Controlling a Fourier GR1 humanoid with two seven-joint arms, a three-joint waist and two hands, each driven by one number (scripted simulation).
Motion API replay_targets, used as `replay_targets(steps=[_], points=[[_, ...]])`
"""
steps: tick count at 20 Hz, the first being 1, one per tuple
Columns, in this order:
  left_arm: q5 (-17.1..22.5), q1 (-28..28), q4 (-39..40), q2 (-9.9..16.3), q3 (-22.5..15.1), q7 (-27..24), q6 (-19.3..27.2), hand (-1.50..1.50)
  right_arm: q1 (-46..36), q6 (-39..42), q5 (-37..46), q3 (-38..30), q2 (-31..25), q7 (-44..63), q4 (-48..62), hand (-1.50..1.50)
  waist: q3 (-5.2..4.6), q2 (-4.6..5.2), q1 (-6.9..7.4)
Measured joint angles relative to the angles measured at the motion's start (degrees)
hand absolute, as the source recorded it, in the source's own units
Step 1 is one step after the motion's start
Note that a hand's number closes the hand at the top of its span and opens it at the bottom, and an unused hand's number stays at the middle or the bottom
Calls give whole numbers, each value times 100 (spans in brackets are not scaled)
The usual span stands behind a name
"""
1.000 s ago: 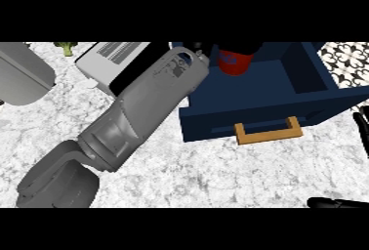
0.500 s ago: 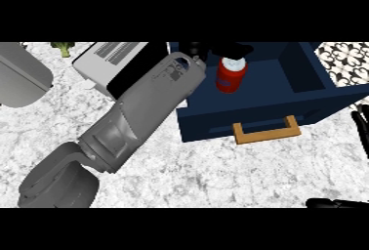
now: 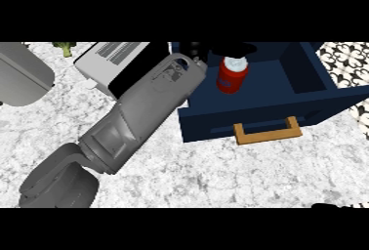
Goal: Pick up the can, place it into the drawer and close the drawer
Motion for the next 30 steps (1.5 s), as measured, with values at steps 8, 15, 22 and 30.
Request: replay_targets(steps=[8, 15, 22, 30], points=[[405, 72, -229, -1, 54, -259, 41, -150, -234, -22, 1042, 308, -321, -295, -115, -150, -4, -19, 146], [576, -89, -324, -1, 53, -323, 239, -150, -478, -190, 2492, 773, -658, -540, 208, -150, -5, -60, 352], [583, -103, -367, 0, 59, -276, 266, -150, -884, -567, 4181, 1544, -783, -533, 985, -150, -9, -106, 593], [364, -112, -722, 274, 108, 224, 202, -150, -1148, -1444, 5464, 1938, -608, -662, 2438, -150, -9, -172, 794]])
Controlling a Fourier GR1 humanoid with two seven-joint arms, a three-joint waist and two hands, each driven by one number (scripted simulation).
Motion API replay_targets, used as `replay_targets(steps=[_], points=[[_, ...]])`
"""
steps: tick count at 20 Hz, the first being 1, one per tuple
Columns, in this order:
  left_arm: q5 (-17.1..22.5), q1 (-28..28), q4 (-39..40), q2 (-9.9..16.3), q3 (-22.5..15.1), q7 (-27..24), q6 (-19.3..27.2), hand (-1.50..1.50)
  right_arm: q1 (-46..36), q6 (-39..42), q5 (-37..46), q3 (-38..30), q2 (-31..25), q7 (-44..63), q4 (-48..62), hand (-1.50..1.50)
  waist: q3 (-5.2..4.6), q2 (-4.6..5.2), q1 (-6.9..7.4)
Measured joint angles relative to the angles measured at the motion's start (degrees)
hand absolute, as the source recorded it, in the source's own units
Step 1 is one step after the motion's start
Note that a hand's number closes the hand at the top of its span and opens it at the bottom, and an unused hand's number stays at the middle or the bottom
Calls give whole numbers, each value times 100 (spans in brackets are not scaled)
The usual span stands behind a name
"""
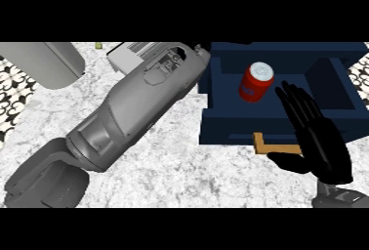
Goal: Pick up the can, place it into the drawer and close the drawer
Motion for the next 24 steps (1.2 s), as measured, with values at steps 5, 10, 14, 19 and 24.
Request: replay_targets(steps=[5, 10, 14, 19, 24], points=[[-197, 227, -523, 399, -57, 395, -32, -150, -372, -724, 303, -89, 259, -168, 1059, -150, -10, -27, 64], [-363, 550, -1139, 888, -93, 715, -134, -150, -986, -1284, 473, -352, 317, -364, 2049, -150, -75, -82, 125], [-459, 788, -1662, 1198, -157, 970, -148, -150, -1494, -1619, 652, -565, 288, -419, 2855, -150, -112, -115, 213], [-523, 1065, -2289, 1646, -189, 1335, -208, -150, -2019, -2015, 871, -752, 233, -505, 3704, -150, -133, -129, 277], [-592, 1386, -2784, 1944, -193, 1556, -211, -150, -2661, -2559, 1001, -1027, 234, -525, 4627, -150, -116, -93, 310]])
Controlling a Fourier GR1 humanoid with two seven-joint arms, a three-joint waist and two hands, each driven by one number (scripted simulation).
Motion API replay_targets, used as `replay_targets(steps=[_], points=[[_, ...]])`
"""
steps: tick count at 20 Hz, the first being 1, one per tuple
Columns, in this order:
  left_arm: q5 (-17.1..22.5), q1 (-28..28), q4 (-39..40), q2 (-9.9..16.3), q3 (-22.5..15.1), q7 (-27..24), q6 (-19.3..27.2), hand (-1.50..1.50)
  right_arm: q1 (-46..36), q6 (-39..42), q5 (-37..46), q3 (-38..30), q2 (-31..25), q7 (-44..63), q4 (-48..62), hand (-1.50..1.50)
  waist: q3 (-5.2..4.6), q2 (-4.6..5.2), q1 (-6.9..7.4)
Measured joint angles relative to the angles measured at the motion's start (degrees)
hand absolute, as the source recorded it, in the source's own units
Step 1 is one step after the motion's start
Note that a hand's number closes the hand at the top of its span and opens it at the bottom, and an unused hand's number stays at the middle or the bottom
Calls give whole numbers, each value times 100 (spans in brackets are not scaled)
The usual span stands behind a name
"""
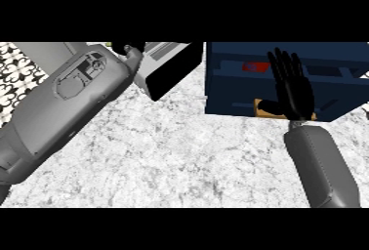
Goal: Pick up the can, place it into the drawer and close the drawer
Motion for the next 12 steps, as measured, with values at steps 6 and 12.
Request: replay_targets(steps=[6, 12], points=[[-71, 462, -634, 384, 55, 183, -62, -150, -711, -769, 63, -283, 87, -80, 1225, -150, 50, 50, 14], [-169, 935, -1162, 615, 63, 249, -102, -150, -1622, -1122, 220, -523, -48, 7, 2278, -150, 54, 104, 65]])
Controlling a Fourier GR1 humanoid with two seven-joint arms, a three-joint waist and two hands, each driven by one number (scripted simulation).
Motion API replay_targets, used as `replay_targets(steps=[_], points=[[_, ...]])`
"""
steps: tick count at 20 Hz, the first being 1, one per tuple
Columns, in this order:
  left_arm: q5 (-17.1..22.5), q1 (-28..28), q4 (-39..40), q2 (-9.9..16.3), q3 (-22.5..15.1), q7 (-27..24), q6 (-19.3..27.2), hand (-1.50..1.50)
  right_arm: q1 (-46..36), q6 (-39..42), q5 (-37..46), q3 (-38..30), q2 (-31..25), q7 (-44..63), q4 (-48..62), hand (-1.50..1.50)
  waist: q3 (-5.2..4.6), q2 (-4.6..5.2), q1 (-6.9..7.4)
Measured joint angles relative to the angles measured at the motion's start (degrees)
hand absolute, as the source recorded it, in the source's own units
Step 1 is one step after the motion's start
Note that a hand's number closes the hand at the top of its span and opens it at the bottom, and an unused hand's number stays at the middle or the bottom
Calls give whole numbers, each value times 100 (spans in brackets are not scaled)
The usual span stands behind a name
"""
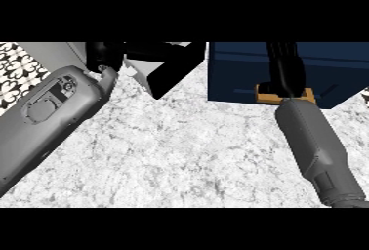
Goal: Pick up the can, place it into the drawer and close the drawer
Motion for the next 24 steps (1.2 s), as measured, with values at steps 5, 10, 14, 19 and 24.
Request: replay_targets(steps=[5, 10, 14, 19, 24], points=[[-147, 303, -350, 15, -62, 13, 100, -150, -603, -187, 73, -156, -87, 7, 764, -150, 25, 63, 46], [-225, 614, -625, 97, -32, -24, 64, -150, -1039, -234, 95, -281, -165, 19, 1342, -150, 49, 106, 43], [-255, 825, -713, 136, 46, -141, -16, -150, -1274, -238, 103, -356, -201, 49, 1653, -150, 61, 137, 23], [-315, 1079, -887, 153, 61, -230, -68, -150, -1433, -219, 51, -460, -231, -96, 1904, -150, 65, 147, 18], [-349, 1250, -973, 196, 111, -285, -92, -150, -1500, -90, -384, -828, -178, -707, 1884, -150, 84, 160, -42]])
